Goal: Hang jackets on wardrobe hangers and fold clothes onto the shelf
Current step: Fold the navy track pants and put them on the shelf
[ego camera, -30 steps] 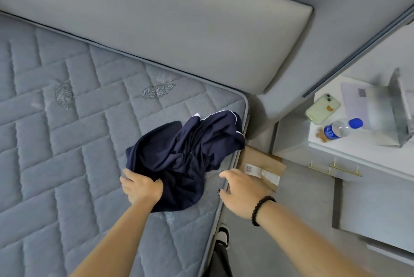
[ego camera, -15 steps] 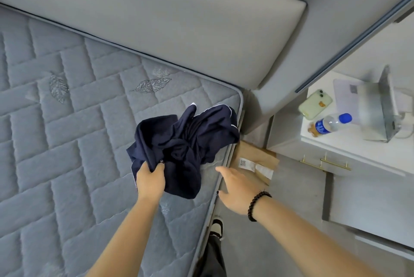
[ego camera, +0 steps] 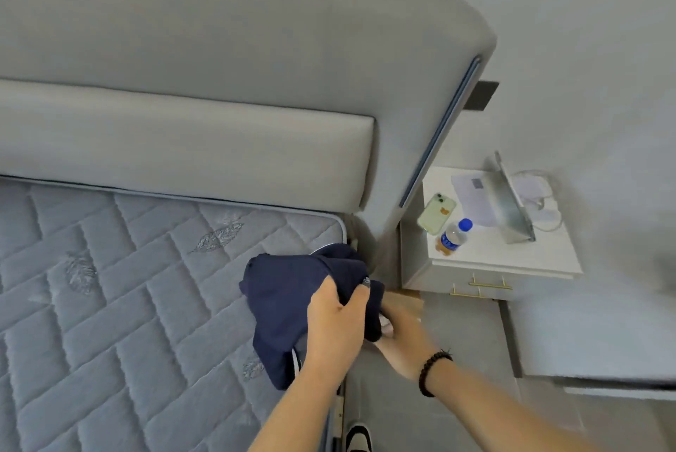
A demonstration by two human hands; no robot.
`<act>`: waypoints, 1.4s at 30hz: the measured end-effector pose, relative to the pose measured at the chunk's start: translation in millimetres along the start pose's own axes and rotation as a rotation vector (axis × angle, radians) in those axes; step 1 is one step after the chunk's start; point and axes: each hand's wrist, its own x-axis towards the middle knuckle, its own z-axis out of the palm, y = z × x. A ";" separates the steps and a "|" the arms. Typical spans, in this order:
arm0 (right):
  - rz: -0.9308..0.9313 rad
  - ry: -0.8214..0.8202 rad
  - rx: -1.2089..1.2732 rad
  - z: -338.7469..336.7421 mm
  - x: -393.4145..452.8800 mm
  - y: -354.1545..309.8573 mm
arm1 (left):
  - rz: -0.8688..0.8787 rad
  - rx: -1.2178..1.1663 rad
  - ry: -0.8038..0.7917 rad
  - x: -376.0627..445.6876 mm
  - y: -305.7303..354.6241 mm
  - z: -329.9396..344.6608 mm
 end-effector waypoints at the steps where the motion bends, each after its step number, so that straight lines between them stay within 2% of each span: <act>1: 0.028 0.029 0.003 -9.9 -7.1 4.1 | 0.004 -0.001 -0.026 -6.7 11.7 5.6; 7: 0.056 0.205 0.035 -59.8 -43.6 17.4 | 0.040 0.000 -0.228 -40.8 73.5 36.7; 14: 0.101 0.381 0.162 -109.0 -106.3 42.1 | 0.198 -0.127 -0.460 -78.3 154.3 77.1; 18: 0.100 0.544 0.248 -159.8 -159.6 56.4 | 0.190 -0.236 -0.547 -94.6 179.8 113.5; 23: 0.064 0.657 0.362 -215.2 -232.9 66.4 | 0.162 -0.319 -0.790 -125.8 173.7 164.7; 28: -0.043 0.844 0.537 -266.7 -307.0 58.1 | 0.191 -0.044 -0.988 -180.6 122.2 215.6; 31: -0.072 0.915 0.572 -292.4 -347.5 59.6 | 0.388 0.138 -1.090 -226.3 94.9 243.3; 33: -0.068 0.960 0.569 -305.2 -373.8 63.4 | 0.576 0.221 -1.099 -258.4 81.4 261.2; 35: -0.072 1.030 0.609 -315.8 -400.8 70.3 | 0.680 0.274 -1.040 -286.4 78.9 277.5; 38: -0.083 1.134 0.774 -325.9 -446.0 80.9 | 0.687 0.286 -0.971 -313.8 87.3 303.1; 40: -0.129 1.147 0.856 -326.8 -479.9 90.1 | 0.685 0.230 -0.977 -332.9 101.9 321.2; 42: -0.107 1.169 0.712 -320.8 -515.7 105.3 | 0.683 0.157 -1.021 -357.9 120.2 337.1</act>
